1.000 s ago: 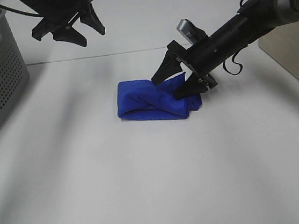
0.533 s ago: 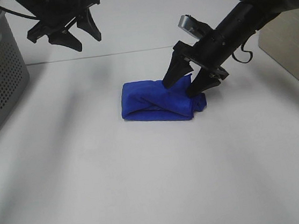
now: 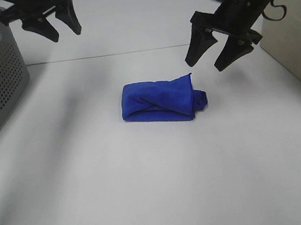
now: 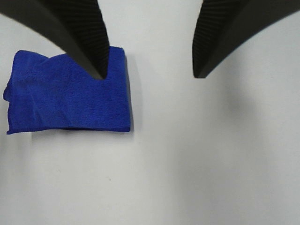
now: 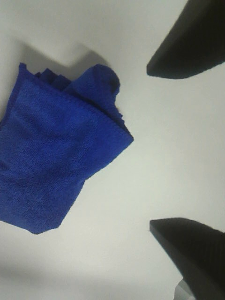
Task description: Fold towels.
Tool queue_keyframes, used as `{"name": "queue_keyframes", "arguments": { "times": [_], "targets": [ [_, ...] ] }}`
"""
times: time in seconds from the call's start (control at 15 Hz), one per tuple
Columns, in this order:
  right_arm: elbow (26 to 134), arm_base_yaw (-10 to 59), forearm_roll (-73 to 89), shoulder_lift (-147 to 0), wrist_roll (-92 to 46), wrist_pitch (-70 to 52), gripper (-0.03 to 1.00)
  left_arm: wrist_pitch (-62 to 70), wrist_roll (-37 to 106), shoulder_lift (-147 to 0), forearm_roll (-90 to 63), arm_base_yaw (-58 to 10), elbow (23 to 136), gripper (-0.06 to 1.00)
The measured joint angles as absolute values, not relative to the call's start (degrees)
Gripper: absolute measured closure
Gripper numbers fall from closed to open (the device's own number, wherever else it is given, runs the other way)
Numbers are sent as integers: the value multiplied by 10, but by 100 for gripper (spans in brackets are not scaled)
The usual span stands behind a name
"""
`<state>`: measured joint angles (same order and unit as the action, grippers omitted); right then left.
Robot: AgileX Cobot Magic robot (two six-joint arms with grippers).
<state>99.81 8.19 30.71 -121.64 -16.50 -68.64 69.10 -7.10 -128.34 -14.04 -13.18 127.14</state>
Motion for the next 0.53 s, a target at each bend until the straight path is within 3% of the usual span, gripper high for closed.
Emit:
{"name": "queue_keyframes", "arguments": {
  "times": [0.27, 0.53],
  "targets": [
    [996, 82, 229, -1132, -115, -692, 18, 693, -72, -1189, -39, -148, 1258, 42],
    [937, 82, 162, -1008, -85, -693, 18, 694, -103, -1050, 41, -189, 1122, 42]
  ]
}}
